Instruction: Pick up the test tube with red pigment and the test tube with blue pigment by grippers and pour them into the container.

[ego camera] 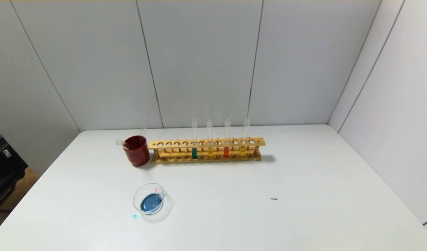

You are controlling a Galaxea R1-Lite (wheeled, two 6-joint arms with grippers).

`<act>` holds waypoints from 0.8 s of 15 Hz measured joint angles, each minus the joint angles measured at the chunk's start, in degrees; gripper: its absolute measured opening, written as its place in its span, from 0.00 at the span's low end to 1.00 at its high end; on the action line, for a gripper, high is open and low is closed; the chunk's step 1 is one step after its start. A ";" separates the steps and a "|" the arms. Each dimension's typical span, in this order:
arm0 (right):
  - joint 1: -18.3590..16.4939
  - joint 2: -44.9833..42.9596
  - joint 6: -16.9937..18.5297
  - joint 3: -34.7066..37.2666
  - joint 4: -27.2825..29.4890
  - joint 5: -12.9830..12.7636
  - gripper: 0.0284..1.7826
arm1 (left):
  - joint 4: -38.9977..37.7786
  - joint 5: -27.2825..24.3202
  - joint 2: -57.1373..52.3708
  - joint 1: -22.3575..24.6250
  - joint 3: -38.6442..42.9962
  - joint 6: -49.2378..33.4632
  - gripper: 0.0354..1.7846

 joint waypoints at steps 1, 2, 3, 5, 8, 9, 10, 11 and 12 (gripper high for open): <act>-0.02 0.00 0.02 0.00 0.00 0.00 0.98 | 0.07 0.27 -1.85 -0.33 1.62 0.02 0.98; 0.00 0.00 0.00 0.00 0.00 0.02 0.98 | 0.11 0.71 -3.80 -0.57 3.83 0.22 0.98; -0.02 0.00 0.00 0.00 0.00 -0.02 0.98 | -0.02 1.79 -5.21 -0.63 6.23 0.55 0.98; -0.02 0.00 0.00 0.00 0.00 0.00 0.98 | -0.17 6.53 -6.92 -0.73 11.78 1.44 0.98; -0.02 0.00 0.00 0.00 0.00 0.00 0.98 | 2.12 14.19 -7.95 -0.82 20.29 5.95 0.98; -0.02 0.00 0.02 0.00 0.00 0.00 0.98 | 5.32 16.59 -8.06 -0.79 21.27 7.11 0.98; -0.02 0.00 0.00 0.00 0.00 -0.02 0.98 | 8.37 16.84 -8.13 -0.79 21.75 7.69 0.98; -0.02 0.00 0.00 0.00 0.00 -0.02 0.98 | 10.22 15.54 -8.18 -0.76 21.94 7.63 0.98; -0.02 0.00 0.00 0.00 0.00 -0.02 0.98 | 10.52 15.29 -8.20 -0.76 21.97 6.80 0.98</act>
